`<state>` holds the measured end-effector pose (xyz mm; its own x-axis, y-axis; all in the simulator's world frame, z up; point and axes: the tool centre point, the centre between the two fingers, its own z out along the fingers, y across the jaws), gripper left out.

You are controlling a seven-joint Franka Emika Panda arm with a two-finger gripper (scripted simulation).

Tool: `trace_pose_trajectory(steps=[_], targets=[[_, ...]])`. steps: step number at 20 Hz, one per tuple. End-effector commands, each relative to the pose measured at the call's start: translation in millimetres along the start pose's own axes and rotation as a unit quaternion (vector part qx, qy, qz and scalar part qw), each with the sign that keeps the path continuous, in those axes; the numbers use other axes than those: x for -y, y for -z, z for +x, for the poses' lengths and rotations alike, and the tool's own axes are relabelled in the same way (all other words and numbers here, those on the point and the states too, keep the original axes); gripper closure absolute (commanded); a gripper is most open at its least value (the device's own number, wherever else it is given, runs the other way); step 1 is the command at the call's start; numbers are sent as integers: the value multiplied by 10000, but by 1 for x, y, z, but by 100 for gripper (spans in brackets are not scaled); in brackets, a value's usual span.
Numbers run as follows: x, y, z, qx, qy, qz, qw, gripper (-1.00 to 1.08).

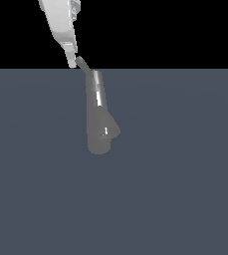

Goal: Turn on the faucet by rotating a designated handle.

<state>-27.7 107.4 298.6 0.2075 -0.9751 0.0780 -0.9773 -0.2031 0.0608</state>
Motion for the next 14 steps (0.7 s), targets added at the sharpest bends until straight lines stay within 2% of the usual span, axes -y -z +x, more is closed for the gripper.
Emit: trace_pose_trajectory(steps=[1,3,14], targets=[[-10,1,15,-6,-55,-42,10000,108],[-6,0,6,-3,-8,-19,10000,108],[-10,-5,83,-6,-41,-39,10000,108]])
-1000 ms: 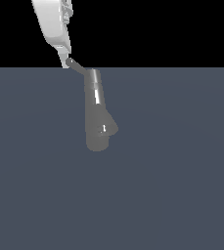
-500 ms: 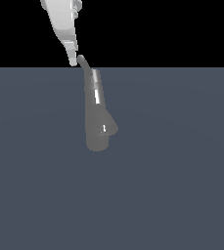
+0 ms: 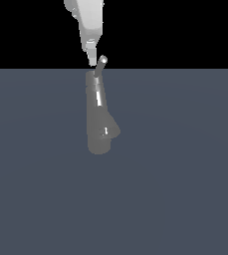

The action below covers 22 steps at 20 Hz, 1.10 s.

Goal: Turn on the faucet by rotating a designated handle.

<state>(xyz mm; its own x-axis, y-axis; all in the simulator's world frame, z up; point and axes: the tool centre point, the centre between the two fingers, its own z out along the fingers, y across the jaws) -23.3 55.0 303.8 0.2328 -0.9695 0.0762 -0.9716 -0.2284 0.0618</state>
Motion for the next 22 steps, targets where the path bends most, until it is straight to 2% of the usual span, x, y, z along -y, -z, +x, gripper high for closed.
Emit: trace_pose_trajectory(steps=[1,4,5,22], targets=[[-5,-6,37,-7,-174,-45,9998,108],[-6,-7,51,-7,-180,-49,9998,108],[0,-1,23,4,11,11,10000,108],[37,-25,86,-5,-121,-31,9999,108]])
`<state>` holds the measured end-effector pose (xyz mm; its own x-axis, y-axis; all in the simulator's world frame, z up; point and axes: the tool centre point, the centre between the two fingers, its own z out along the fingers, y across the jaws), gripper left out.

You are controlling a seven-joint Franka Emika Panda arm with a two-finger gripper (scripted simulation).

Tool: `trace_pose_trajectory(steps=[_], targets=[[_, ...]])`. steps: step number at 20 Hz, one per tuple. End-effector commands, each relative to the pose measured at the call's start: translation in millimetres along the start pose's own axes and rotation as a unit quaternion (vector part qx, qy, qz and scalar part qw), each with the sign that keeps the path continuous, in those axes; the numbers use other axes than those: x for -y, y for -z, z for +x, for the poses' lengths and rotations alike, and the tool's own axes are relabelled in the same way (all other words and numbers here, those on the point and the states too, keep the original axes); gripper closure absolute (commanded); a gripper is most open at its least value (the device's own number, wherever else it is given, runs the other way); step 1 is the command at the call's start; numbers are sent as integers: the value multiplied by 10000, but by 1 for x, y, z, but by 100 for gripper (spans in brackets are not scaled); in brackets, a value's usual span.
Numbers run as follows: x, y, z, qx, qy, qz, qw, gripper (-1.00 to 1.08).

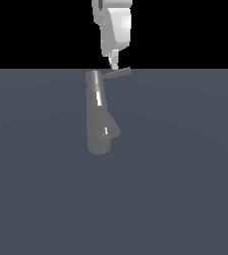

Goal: Turn on the faucet by rotating a designated handle.

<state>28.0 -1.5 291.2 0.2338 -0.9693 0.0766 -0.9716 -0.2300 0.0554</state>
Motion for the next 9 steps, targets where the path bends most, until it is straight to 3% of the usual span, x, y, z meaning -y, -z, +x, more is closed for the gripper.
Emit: trace_pose_trajectory(steps=[1,9], targets=[[1,-11,23,-3,-133,-66,9999,108],[14,-21,47,-5,-183,-82,9998,108]])
